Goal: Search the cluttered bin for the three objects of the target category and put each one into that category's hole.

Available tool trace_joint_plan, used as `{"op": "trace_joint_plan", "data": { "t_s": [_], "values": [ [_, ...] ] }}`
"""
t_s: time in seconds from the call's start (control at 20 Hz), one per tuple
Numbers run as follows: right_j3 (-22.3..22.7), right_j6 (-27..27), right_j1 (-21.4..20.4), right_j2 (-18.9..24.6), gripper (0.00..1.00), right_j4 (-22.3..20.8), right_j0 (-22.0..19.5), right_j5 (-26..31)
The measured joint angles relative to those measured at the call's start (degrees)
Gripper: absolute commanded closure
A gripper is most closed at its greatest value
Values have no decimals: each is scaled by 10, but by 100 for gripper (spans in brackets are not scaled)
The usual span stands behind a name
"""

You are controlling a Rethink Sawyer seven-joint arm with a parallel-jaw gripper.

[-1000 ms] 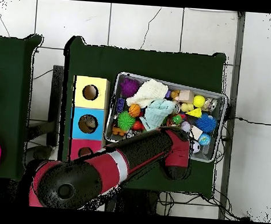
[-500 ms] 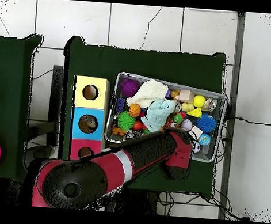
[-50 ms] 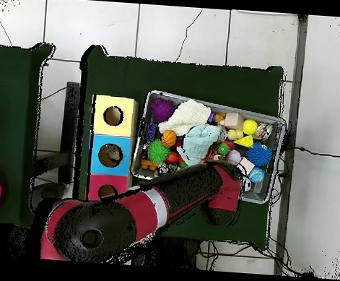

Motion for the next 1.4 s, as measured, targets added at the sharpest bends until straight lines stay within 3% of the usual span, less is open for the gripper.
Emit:
{"op": "trace_joint_plan", "data": {
  "t_s": [0.4, 0.55, 0.9, 1.15, 1.4],
  "values": [
    [0, 0, -18, -12, 100, -30, 39, 41],
    [0, 0, -41, -29, 100, -48, 66, 67],
    [1, 0, -86, -56, 100, -98, 89, 69],
    [3, 0, -125, -59, 100, -91, 83, 69],
    [28, -26, -169, -57, 100, -13, 60, 63]
  ]
}}
